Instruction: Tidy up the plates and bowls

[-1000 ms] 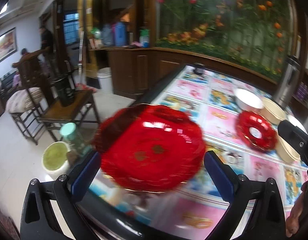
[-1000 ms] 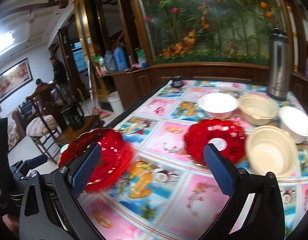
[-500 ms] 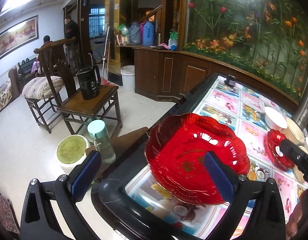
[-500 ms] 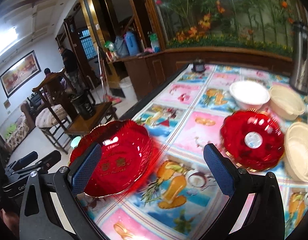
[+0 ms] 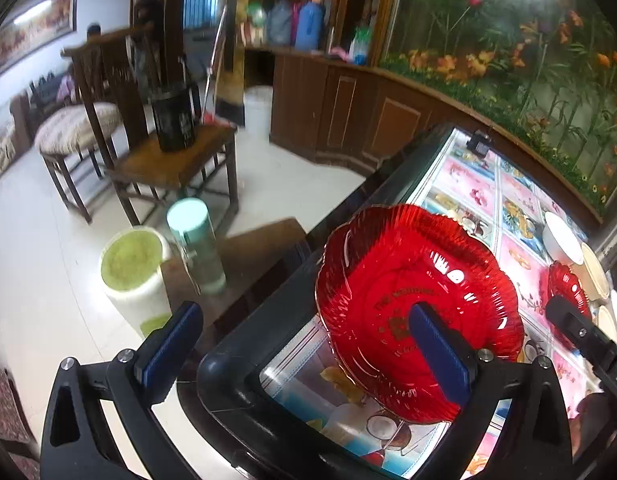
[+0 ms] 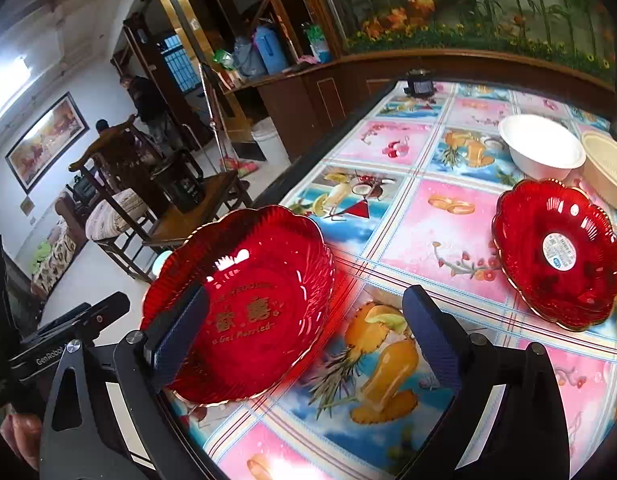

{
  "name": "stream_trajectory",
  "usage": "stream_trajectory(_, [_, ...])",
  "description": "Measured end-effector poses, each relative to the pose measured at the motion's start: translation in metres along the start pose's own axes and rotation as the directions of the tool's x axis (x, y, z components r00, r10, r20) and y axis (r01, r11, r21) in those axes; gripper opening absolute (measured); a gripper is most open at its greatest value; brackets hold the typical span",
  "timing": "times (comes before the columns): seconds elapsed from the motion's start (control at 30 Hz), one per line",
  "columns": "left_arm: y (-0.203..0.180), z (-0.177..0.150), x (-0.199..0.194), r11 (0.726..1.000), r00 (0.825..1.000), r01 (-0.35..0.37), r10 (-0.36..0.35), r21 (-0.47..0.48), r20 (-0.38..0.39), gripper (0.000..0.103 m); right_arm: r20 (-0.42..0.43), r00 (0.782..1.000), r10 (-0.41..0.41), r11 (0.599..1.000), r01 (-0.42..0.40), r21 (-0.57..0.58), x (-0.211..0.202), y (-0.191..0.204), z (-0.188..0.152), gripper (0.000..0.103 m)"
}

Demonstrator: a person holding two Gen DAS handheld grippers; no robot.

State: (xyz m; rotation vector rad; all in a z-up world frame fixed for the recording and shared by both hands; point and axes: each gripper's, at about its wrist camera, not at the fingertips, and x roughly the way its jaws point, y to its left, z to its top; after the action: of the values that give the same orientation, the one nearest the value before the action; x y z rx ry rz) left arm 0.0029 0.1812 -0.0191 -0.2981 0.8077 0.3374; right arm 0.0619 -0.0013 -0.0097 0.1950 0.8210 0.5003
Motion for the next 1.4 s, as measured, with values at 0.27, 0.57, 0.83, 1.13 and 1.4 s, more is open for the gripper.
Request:
stream_trajectory(0.27, [0.017,0.024,0.019,0.990,0.987,0.096,-0.107,-0.099,-0.119,0.102,-0.042,0.999,0.021,0.997,-0.018,0.072,0.025,-0.011,0.005,0.096])
stream_trajectory(0.57, [0.018,0.034,0.042,0.986,0.968,0.092,-0.120,-0.136,-0.219,0.102,-0.086,0.994,0.074,0.989,-0.062,0.135,0.047,-0.020,0.011,0.094])
stream_trajectory(0.83, [0.003,0.020,0.055,0.989,0.946,0.103,-0.131,-0.108,-0.298,0.102,-0.145,0.983,0.114,0.977,-0.084,0.197,0.064,-0.031,0.009,0.088])
stream_trajectory(1.13, [0.011,0.013,0.061,0.992,0.951,0.075,-0.102,-0.102,-0.292,0.063,-0.164,0.978,0.128,0.975,-0.094,0.203,0.071,-0.029,0.007,0.076])
stream_trajectory(1.4, [0.008,0.012,0.063,0.993,0.957,0.087,-0.107,-0.084,-0.271,0.027,-0.214,0.968,0.132,0.978,-0.092,0.186,0.085,-0.022,0.001,0.038])
